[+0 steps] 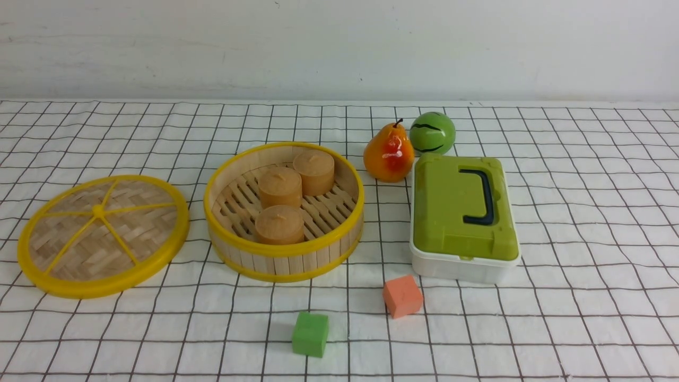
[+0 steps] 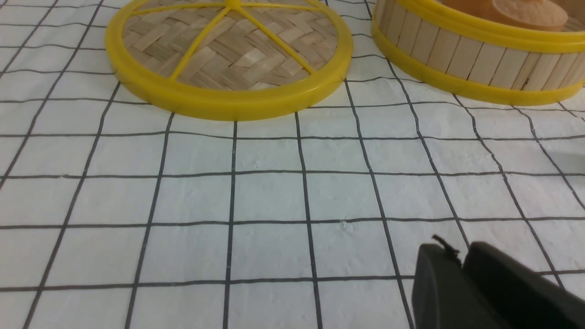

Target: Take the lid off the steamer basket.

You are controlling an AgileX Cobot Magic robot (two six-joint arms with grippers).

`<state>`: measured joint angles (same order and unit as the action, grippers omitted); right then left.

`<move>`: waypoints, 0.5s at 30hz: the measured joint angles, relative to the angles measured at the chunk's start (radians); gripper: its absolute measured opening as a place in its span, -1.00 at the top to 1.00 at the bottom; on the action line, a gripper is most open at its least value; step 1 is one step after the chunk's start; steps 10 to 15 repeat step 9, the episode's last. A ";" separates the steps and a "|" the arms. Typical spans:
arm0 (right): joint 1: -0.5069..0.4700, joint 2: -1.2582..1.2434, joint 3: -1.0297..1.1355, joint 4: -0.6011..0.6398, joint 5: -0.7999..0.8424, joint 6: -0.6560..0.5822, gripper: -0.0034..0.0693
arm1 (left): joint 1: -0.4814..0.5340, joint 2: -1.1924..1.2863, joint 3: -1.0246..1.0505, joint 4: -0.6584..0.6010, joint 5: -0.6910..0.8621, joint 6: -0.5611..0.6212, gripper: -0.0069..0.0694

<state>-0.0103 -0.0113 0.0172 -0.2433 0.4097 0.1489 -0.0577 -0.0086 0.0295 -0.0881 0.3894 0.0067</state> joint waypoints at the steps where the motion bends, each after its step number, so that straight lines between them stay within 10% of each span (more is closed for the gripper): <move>1: 0.000 0.000 0.000 0.000 0.000 0.000 0.25 | 0.000 0.000 0.000 0.000 0.000 0.000 0.61; 15: 0.000 0.000 0.000 0.000 0.000 0.000 0.25 | 0.000 0.000 0.000 0.000 0.000 0.000 0.60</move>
